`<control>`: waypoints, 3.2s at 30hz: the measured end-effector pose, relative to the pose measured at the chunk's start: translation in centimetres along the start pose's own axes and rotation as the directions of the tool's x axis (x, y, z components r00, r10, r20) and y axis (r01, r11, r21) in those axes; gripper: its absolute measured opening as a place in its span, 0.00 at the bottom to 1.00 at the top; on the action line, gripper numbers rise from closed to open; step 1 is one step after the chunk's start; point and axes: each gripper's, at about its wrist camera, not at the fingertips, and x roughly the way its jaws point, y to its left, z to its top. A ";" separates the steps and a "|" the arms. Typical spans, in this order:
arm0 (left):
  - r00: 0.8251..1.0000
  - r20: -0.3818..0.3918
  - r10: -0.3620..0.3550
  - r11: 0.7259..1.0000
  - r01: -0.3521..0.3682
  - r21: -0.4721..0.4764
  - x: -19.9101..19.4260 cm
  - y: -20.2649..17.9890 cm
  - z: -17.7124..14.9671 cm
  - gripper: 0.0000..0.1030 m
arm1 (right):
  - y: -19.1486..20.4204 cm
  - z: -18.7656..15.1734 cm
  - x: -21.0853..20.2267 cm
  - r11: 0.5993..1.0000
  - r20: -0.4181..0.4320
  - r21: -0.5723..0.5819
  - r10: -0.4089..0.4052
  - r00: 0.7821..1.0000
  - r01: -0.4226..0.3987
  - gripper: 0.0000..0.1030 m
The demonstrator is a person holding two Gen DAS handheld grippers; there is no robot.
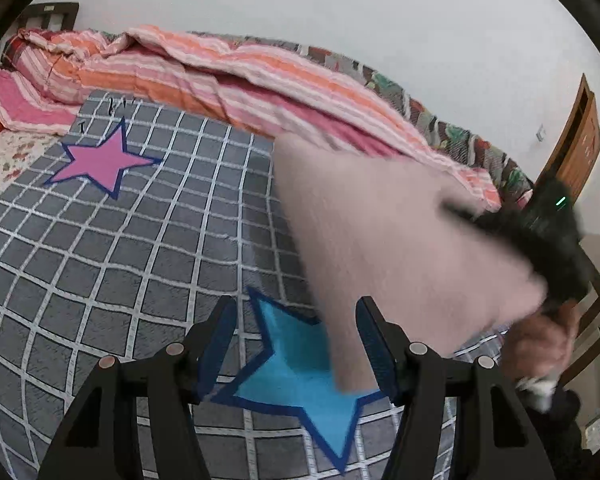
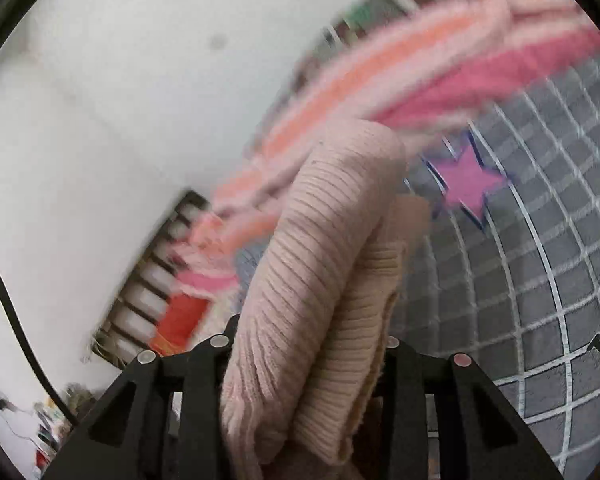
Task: Fold small clothes
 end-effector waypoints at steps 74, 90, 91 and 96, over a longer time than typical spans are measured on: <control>0.978 -0.034 0.205 0.965 -0.196 0.174 11.5 -5.0 3.0 0.53 | -4.7 -3.8 2.3 0.808 0.080 -0.393 -0.445 0.892 0.439 0.46; 0.985 0.001 0.171 0.973 -0.169 0.155 7.4 -4.8 -0.2 0.54 | -4.6 -5.7 0.0 0.804 0.122 -0.365 -0.459 0.880 0.470 0.46; 0.986 0.004 0.169 0.974 -0.167 0.152 7.2 -4.8 -0.4 0.54 | -4.5 -5.9 -0.1 0.802 0.126 -0.365 -0.460 0.879 0.473 0.46; 0.987 0.007 0.160 0.971 -0.158 0.181 6.2 -5.2 -1.9 0.54 | -4.4 -6.6 -1.0 0.799 0.139 -0.360 -0.465 0.874 0.482 0.46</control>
